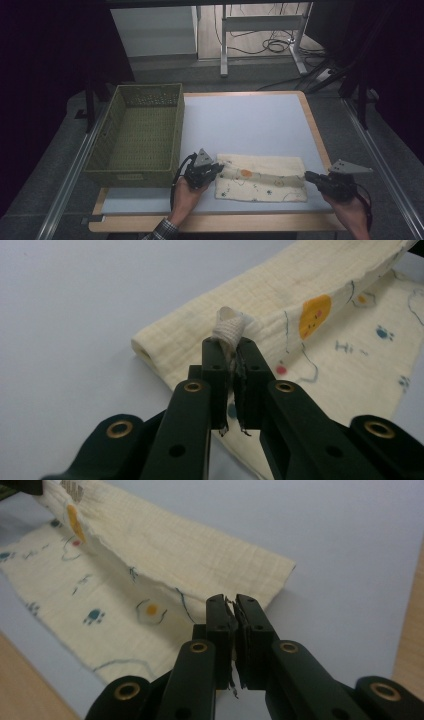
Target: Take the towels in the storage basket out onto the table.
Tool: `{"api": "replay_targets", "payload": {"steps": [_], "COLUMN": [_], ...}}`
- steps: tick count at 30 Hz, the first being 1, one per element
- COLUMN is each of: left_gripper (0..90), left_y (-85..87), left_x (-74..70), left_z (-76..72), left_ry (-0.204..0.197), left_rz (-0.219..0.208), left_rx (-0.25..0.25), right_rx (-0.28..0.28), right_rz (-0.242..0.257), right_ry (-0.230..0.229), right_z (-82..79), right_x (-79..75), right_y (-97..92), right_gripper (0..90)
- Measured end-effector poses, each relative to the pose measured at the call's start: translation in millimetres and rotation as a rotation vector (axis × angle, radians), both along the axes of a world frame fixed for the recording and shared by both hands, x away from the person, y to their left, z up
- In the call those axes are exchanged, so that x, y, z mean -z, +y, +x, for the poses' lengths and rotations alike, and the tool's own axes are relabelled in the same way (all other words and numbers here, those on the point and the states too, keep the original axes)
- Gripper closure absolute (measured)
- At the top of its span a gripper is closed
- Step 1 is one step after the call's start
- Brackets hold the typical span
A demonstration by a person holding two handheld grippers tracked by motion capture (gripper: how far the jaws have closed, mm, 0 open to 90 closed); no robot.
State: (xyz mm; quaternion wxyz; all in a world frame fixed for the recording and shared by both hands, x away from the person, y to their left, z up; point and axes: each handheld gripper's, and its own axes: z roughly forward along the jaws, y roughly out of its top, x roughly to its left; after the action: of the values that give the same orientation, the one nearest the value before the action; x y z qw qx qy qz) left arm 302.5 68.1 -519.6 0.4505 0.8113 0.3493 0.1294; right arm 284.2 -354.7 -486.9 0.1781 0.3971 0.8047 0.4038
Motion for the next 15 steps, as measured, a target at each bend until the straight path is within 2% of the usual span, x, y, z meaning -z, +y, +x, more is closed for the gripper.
{"api": "replay_targets", "payload": {"steps": [6, 9, 15], "left_gripper": [84.6, 84.3, 84.4], "left_y": [4.0, 2.7, 5.9], "left_x": [5.7, 7.5, 13.8], "left_z": [-14.9, -19.4, -31.5], "left_ry": [0.009, 0.011, 0.031], "left_rz": [-0.009, 0.004, -0.013], "left_rx": [0.022, 0.032, 0.050], "right_rx": [-0.027, -0.034, -0.037], "right_rz": [0.002, -0.006, -0.004], "right_ry": [0.013, 0.019, 0.037], "right_z": [-15.3, -18.3, -25.8], "right_x": [8.0, 10.6, 18.0], "right_y": [1.6, 2.1, -0.9], "right_gripper": [84.8, 84.7, 84.6]}}
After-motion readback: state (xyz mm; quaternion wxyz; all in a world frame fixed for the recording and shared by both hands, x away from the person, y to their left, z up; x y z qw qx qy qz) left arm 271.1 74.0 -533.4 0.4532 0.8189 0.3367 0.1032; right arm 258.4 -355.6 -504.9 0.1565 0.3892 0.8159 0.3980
